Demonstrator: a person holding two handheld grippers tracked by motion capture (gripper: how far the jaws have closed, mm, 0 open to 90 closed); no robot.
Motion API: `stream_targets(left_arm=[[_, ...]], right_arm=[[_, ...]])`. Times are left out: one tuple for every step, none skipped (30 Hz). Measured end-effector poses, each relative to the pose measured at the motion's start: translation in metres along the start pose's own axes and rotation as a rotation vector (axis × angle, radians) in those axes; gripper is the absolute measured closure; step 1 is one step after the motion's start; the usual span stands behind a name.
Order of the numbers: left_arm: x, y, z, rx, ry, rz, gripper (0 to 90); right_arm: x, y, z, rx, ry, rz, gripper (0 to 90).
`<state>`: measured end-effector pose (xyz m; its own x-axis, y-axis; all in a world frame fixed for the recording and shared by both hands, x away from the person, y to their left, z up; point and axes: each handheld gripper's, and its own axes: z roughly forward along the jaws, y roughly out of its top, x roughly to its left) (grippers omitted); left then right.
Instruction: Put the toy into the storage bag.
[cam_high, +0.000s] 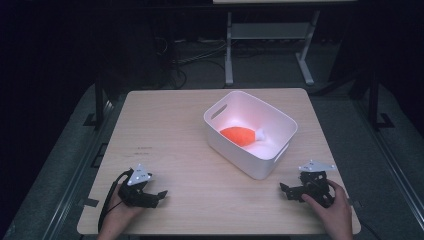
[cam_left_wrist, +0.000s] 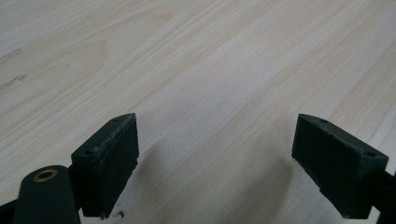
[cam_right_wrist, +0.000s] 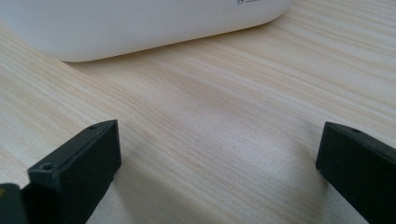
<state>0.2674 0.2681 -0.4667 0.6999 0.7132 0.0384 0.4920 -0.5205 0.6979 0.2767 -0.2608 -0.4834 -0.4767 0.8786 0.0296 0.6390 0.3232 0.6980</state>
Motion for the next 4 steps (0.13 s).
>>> stream_targets(left_arm=[[0.0000,0.0000,0.0000,0.000,0.000,0.000,14.1],[0.0001,-0.0005,0.0013,0.008,-0.006,-0.003,13.9],[0.0001,-0.0005,0.0013,0.008,-0.006,-0.003,13.9],[0.0003,-0.0008,0.0020,0.011,-0.006,-0.002,13.8]], right_arm=[[0.0000,0.0000,0.0000,0.000,0.000,0.000,0.0],[0.0001,0.0001,-0.0001,0.001,0.001,0.002,0.0],[0.0001,0.0001,-0.0001,0.001,0.001,0.002,0.0],[0.0002,0.0001,-0.0002,0.001,0.000,0.002,0.0]])
